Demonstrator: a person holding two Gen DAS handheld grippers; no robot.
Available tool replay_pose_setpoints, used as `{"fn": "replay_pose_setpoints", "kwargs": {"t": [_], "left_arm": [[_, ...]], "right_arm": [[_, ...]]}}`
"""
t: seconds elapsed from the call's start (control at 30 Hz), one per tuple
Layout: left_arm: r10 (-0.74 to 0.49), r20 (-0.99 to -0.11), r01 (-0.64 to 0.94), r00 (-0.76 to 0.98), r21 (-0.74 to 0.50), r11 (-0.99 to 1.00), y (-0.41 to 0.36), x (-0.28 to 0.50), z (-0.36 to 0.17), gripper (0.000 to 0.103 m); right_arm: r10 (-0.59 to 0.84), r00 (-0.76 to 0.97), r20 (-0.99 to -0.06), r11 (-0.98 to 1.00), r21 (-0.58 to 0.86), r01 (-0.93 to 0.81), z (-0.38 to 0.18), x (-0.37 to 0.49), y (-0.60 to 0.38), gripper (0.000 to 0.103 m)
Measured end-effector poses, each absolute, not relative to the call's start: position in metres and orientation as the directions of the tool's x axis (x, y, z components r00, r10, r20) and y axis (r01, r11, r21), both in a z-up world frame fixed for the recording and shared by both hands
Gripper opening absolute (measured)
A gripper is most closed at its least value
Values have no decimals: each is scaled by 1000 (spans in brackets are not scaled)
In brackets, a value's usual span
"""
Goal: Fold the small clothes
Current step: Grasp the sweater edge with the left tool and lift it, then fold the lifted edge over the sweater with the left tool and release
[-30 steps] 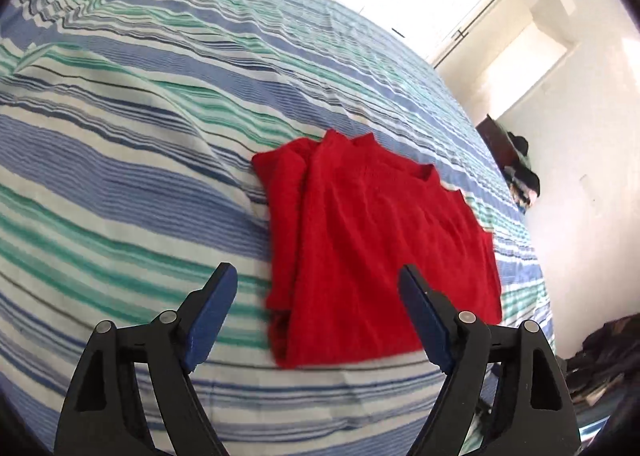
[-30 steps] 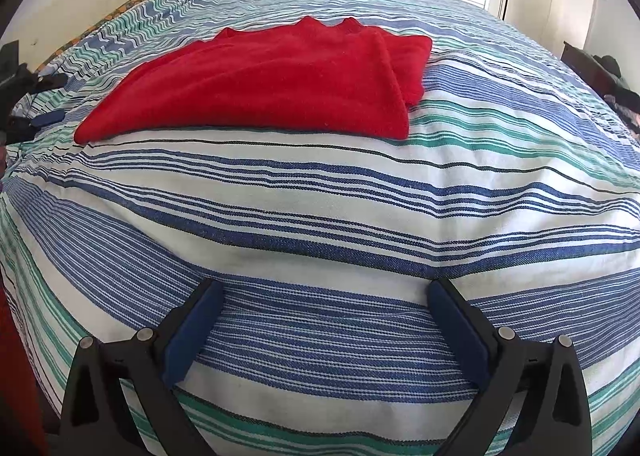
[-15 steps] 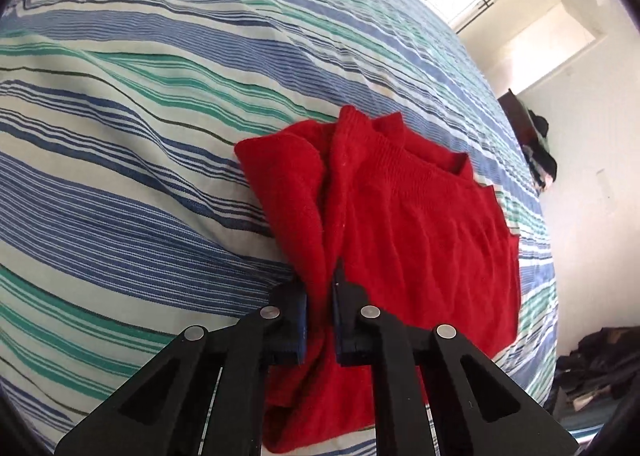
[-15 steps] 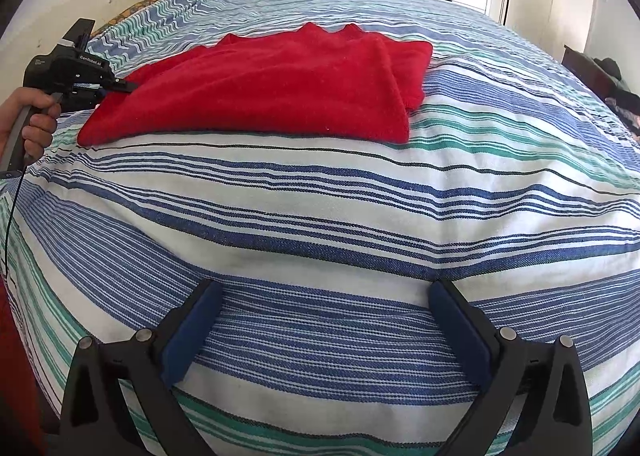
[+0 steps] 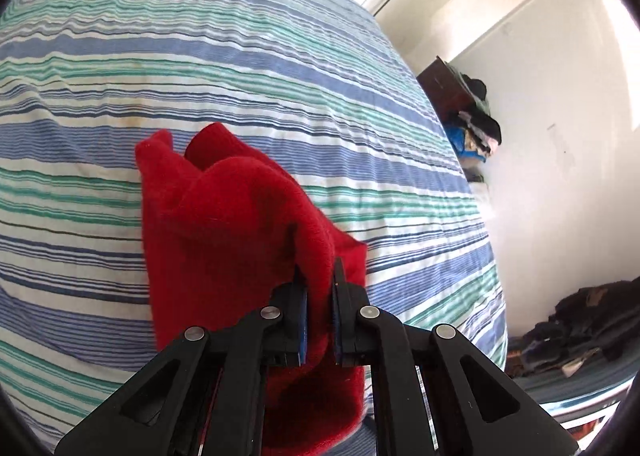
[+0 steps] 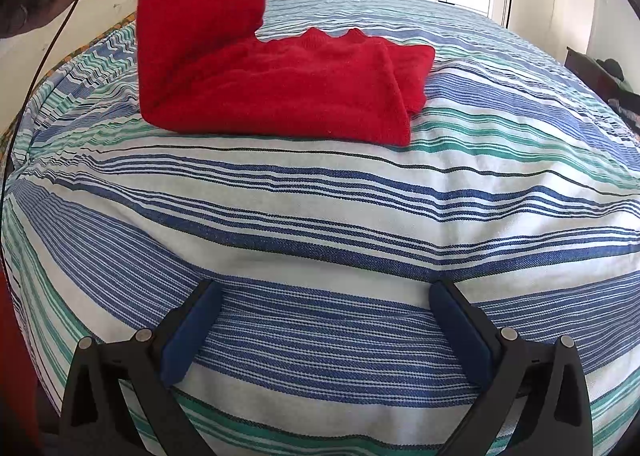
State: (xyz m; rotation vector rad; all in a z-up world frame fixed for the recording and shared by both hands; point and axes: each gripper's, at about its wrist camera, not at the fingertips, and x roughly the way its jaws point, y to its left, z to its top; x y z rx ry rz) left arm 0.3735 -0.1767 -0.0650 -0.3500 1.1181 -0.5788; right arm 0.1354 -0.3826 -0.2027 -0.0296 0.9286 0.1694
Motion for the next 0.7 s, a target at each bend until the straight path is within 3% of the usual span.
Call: {"fn": "replay_pose_setpoints", "kwargs": {"t": [0.1,0.17,0.2,0.23,0.37,0.43,0.5,0.7], "left_arm": [[-568,-766,250,302,-512,822,-217,374,-89,7],[-545,-800,232,250,-498,836,-238,374,-116,13],[-538,-818,215,204,-499,840,-246,374,-131,27],[-534,-830,199,159,-503,841,-250,373,-143,47],[-634,-757,228,160,-596,770,-240,350,-126,63],[-689,-693,272,214,-635,723,-214,336,-100,79],[-667,-678,305,310,-593,745,-175,320,-79,90],[-411,-789,325,456,-282,903,-83,275,-95,87]], "right_arm": [[132,586,-799,986,47,-158,-203,135,-383,103],[133,586,-800,986,48,-158,-203,135,-383,103],[133,586,-799,986,48,-158,-203,135,-383,103],[133,586,-800,986,48,-158,-203,135,-383,103],[135,587,-798,986,51,-158,-203,136,-383,103],[141,588,-796,986,56,-160,-203,136,-384,103],[149,589,-795,985,64,-162,-203,135,-385,103],[203,539,-818,978,138,-159,-187,137,-394,100]]}}
